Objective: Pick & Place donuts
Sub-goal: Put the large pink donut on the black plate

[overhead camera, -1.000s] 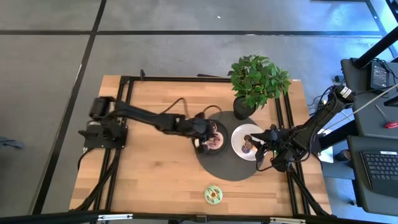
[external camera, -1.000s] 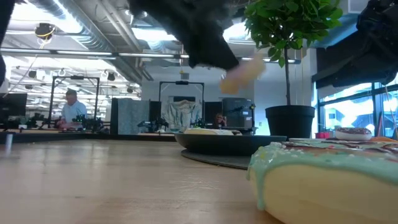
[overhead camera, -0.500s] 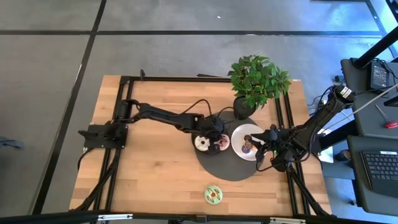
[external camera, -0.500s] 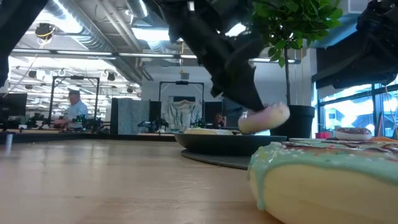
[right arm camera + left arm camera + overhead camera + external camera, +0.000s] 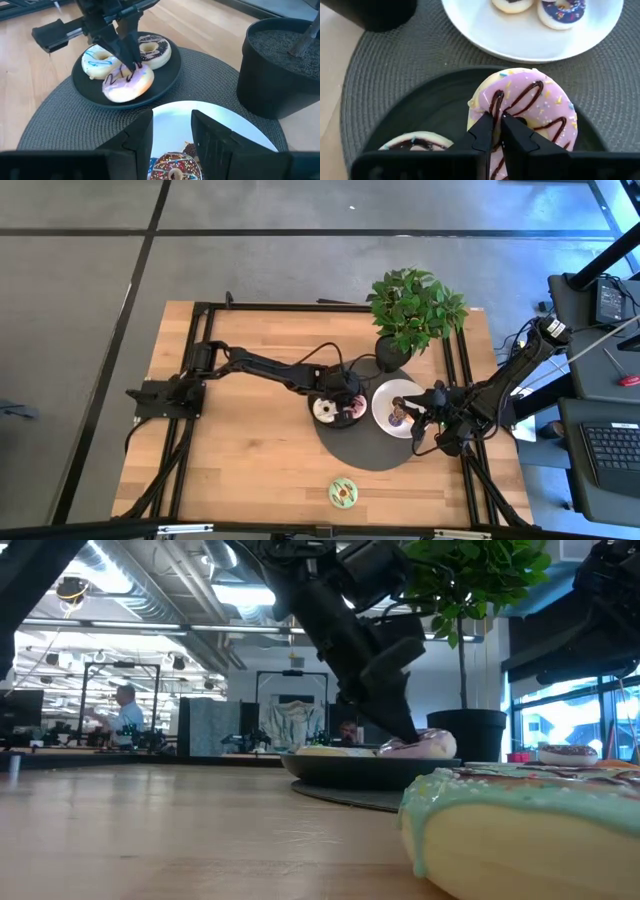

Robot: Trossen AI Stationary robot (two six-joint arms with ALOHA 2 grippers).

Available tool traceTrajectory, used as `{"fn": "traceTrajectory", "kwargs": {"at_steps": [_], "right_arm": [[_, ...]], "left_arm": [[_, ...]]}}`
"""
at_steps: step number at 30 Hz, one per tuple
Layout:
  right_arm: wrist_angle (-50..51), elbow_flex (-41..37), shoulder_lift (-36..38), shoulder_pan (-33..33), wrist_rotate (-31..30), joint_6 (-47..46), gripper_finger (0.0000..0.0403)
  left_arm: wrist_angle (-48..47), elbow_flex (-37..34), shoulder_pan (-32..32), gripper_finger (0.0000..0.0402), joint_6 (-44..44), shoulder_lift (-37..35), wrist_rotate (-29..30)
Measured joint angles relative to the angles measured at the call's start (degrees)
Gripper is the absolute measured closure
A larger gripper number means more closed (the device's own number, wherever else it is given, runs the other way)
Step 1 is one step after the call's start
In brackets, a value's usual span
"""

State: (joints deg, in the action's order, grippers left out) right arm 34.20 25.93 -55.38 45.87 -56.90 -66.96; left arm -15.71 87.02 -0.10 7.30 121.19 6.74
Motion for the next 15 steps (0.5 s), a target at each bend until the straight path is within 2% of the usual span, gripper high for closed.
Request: {"fn": "traceTrajectory", "kwargs": {"at_steps": [15], "right_arm": [[0.0,0.0,0.0,0.0,0.0,0.0,0.0267]], "left_arm": [[-1.3,0.0,-0.2,0.0359,0.4,0.0,0.1]]}}
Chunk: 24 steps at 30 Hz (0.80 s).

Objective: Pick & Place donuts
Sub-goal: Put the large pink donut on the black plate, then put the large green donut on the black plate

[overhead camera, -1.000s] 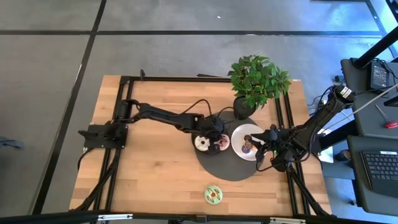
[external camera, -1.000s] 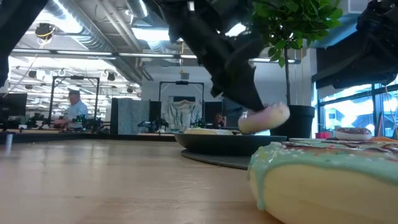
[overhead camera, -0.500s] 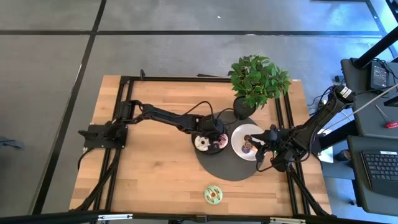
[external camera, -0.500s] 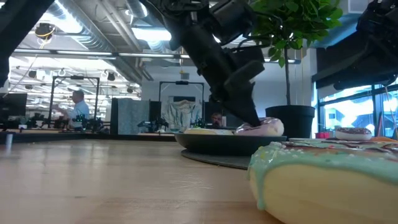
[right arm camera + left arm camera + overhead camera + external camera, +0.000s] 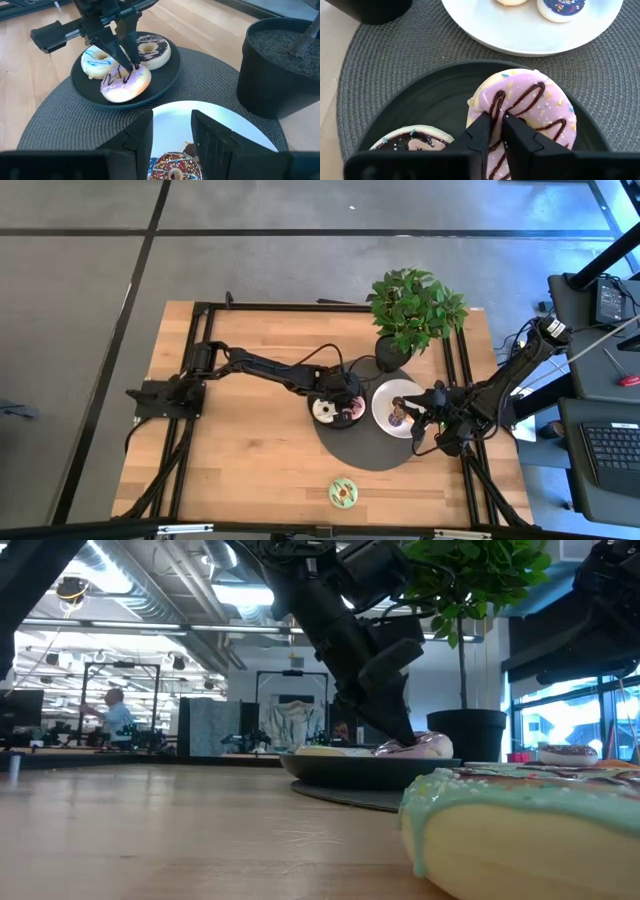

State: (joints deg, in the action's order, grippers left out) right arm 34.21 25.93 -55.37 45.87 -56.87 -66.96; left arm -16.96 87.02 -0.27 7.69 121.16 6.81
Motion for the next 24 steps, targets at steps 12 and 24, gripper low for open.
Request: {"fn": "traceTrajectory", "kwargs": {"at_steps": [12,24], "right_arm": [[0.0,0.0,0.0,0.0,0.2,0.0,0.0267],[0.0,0.0,0.0,0.0,0.7,0.0,0.0267]], "left_arm": [[-0.1,0.0,0.0,0.0296,0.7,0.0,-1.0],[-8.2,5.8,-0.5,0.0275,-1.2,-2.4,-5.1]]}}
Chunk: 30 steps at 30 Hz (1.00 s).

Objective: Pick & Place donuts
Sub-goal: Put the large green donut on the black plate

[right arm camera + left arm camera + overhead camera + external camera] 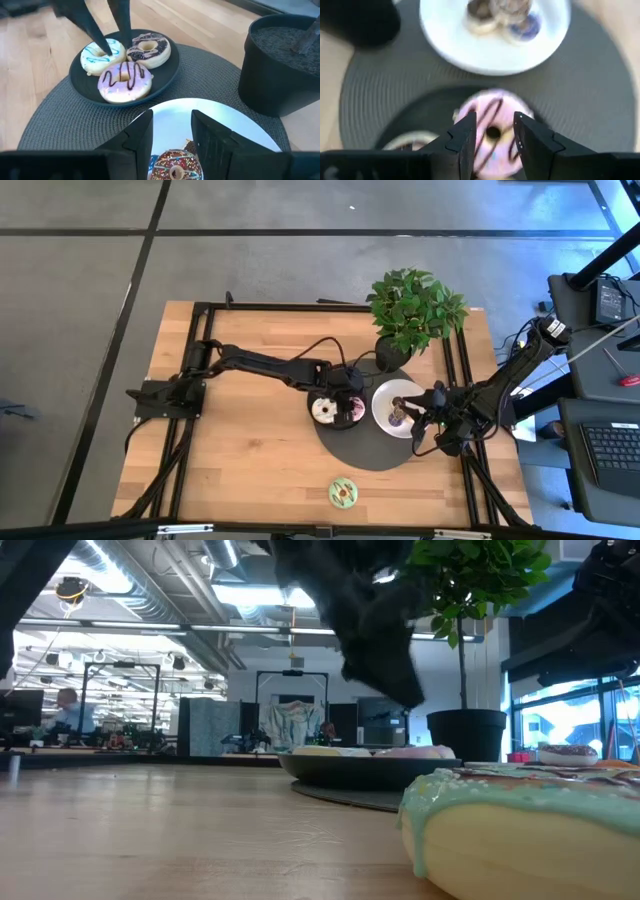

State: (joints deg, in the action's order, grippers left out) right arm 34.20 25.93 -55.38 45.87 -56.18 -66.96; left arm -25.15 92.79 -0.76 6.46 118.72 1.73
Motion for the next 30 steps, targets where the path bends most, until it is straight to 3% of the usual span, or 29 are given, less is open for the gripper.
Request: {"fn": "traceTrajectory", "kwargs": {"at_steps": [2,7,9,17,30], "right_arm": [[0.0,0.0,0.0,0.0,0.4,0.0,0.0267],[0.0,0.0,0.0,0.0,0.6,0.0,0.0267],[0.0,0.0,0.0,0.0,0.5,0.0,0.0267],[-0.2,0.0,0.0,0.0,0.5,0.0,0.0267],[-0.7,0.0,0.0,0.0,0.3,0.0,0.0267]], "left_arm": [[-0.3,0.6,-1.0,0.0276,-1.4,-0.4,-1.5],[2.3,0.6,-6.5,0.0274,-6.4,-0.8,-13.3],[4.1,0.6,-9.4,0.0273,-8.5,-0.7,-14.8],[7.9,0.6,-18.7,0.0272,-10.4,2.8,-5.6],[10.5,0.6,-22.0,0.0274,-2.9,7.4,-5.2]]}}
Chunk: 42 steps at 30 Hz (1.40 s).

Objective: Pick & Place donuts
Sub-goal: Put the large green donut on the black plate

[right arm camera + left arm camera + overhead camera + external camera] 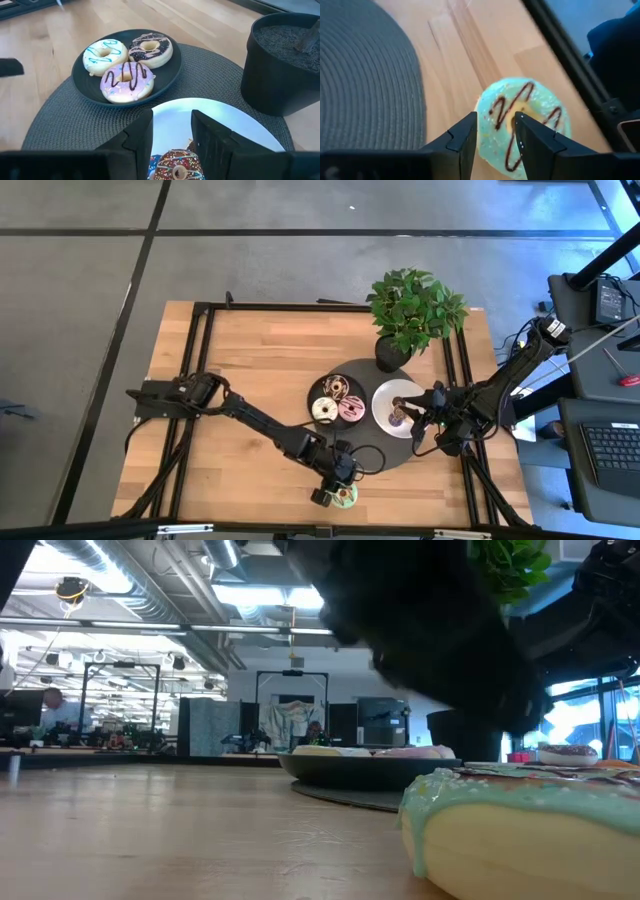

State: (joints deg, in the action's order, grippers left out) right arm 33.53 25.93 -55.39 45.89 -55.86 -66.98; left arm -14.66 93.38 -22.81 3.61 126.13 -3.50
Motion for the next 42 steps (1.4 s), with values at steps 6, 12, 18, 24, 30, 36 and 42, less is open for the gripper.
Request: {"fn": "traceTrajectory", "kwargs": {"at_steps": [6,12,18,24,30,36,42], "right_arm": [[-0.6,0.0,0.0,0.0,0.0,0.0,0.0267],[-0.7,0.0,0.0,0.0,0.0,0.0,0.0267],[-0.7,0.0,0.0,0.0,0.0,0.0,0.0267],[-0.7,0.0,0.0,0.0,0.0,0.0,0.0267],[-0.7,0.0,0.0,0.0,0.0,0.0,0.0267],[-0.7,0.0,0.0,0.0,0.5,0.0,0.0267],[-0.8,0.0,0.0,0.0,2.4,0.0,0.0267]], "left_arm": [[0.2,0.0,0.0,0.0276,2.1,2.8,1.7],[0.0,0.0,0.0,0.0275,3.3,3.2,1.9],[-0.1,0.0,-0.1,0.0279,3.3,3.1,1.9],[-0.3,0.0,0.0,0.0312,3.2,3.1,1.6],[-0.5,0.0,0.0,0.0372,3.1,3.1,0.9],[-9.0,-0.1,1.2,0.0392,-0.3,-0.8,-2.0],[-20.4,0.0,6.4,0.0394,-2.3,-10.3,0.9]]}}
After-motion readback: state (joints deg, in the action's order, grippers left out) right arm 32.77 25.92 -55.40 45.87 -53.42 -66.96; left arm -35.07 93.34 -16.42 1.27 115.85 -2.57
